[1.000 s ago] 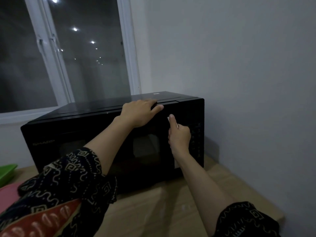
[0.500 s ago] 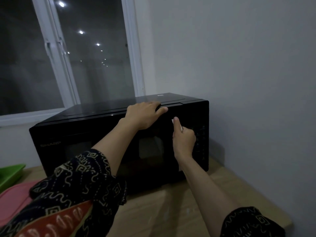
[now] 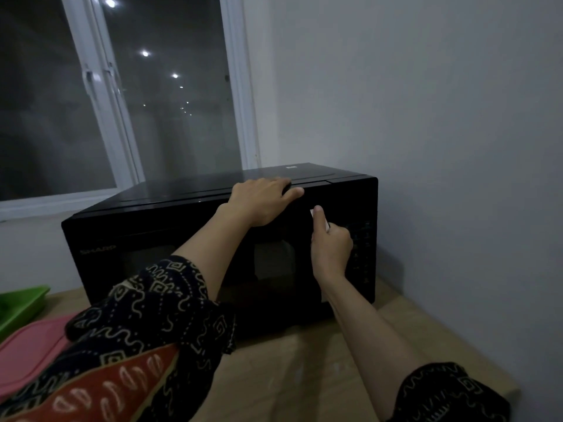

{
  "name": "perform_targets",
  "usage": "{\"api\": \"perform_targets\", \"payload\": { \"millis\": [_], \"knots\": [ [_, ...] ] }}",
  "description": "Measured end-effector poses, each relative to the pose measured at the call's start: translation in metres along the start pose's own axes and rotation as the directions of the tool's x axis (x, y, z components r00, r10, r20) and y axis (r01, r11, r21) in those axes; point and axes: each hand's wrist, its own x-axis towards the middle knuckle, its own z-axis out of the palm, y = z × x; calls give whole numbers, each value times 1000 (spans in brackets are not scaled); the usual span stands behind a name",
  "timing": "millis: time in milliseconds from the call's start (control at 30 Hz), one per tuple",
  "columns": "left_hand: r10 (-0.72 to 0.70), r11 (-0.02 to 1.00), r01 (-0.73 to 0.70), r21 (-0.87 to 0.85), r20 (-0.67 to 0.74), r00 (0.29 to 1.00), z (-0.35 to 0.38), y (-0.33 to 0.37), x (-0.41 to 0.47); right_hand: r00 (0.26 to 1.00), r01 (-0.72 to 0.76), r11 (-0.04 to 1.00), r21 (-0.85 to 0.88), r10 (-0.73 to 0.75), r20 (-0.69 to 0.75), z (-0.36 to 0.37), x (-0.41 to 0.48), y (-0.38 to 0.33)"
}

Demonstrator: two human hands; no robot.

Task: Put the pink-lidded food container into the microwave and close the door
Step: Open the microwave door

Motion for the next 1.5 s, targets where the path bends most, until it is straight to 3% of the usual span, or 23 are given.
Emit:
{"api": "perform_targets", "payload": {
  "millis": [733,1100,1300,1433,1500],
  "knots": [
    [-20,999,18,-38,-49,999,6,6,7,1000,-5,1000,10,5,25,0,13,1],
    [41,999,-39,-33,65,997,4,6,18,1000,23,998,-56,-24,-6,-3,10,2],
    [41,998,-39,-42,68,997,5,2,18,992,-104,995,-13,104,66,-6,14,-4],
    [16,999,-13,-33,68,998,4,7,16,1000,13,964,-265,-8,18,-5,14,1],
    [20,1000,-18,-24,63,998,6,6,17,998,27,974,-225,-14,57,-4,14,4]
  ]
}}
